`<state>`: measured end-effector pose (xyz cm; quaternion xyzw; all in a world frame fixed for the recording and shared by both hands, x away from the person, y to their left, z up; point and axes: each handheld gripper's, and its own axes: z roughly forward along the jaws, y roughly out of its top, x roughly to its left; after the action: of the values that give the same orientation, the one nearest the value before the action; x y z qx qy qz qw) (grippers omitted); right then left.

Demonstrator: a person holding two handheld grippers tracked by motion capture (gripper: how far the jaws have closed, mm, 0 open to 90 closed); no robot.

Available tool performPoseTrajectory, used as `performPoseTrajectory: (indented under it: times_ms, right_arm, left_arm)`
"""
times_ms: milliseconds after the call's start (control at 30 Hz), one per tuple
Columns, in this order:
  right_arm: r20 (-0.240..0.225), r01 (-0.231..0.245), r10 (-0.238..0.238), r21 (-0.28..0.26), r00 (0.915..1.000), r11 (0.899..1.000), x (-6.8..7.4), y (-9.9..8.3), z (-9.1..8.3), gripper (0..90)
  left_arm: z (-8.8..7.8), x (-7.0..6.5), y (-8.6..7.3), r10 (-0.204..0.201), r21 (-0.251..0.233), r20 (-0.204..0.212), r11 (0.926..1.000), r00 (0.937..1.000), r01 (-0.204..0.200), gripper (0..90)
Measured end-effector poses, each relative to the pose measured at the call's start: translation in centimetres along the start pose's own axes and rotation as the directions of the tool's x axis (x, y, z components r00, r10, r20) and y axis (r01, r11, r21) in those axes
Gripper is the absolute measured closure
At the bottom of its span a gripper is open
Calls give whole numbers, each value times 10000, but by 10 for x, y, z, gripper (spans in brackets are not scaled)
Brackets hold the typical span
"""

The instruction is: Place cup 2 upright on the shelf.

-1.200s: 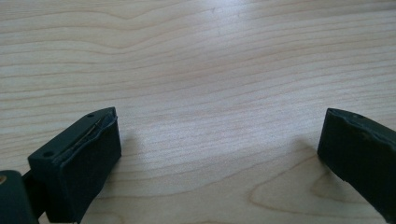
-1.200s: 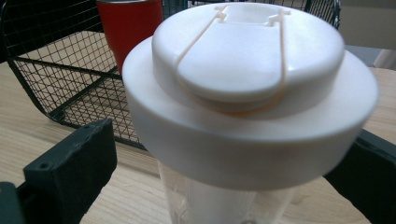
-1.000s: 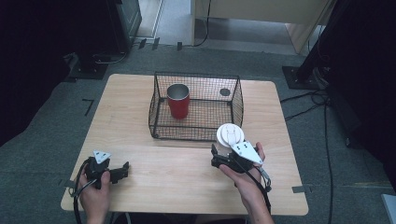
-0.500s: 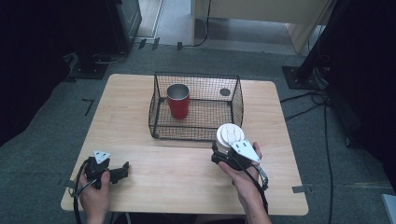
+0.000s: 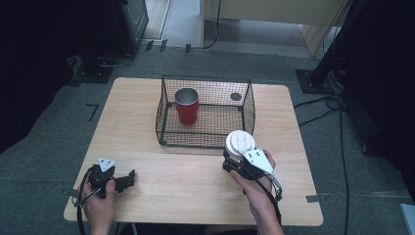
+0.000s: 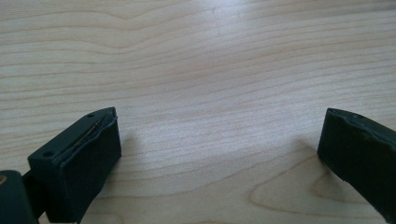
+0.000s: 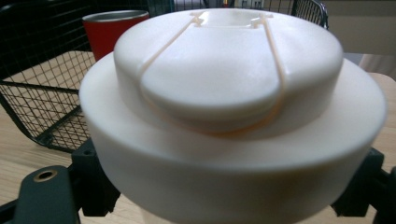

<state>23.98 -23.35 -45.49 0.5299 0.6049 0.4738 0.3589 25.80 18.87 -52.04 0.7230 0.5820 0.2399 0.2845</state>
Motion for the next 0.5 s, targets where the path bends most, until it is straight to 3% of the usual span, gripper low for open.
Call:
performPoseTrajectory:
  times_ms: [500]
  right_arm:
    - [-493,-62,40,-462,9988,9989,13,23,-9,158]
  left_arm:
    - [0,0,0,-23,-19,1,10000,10000,23,0]
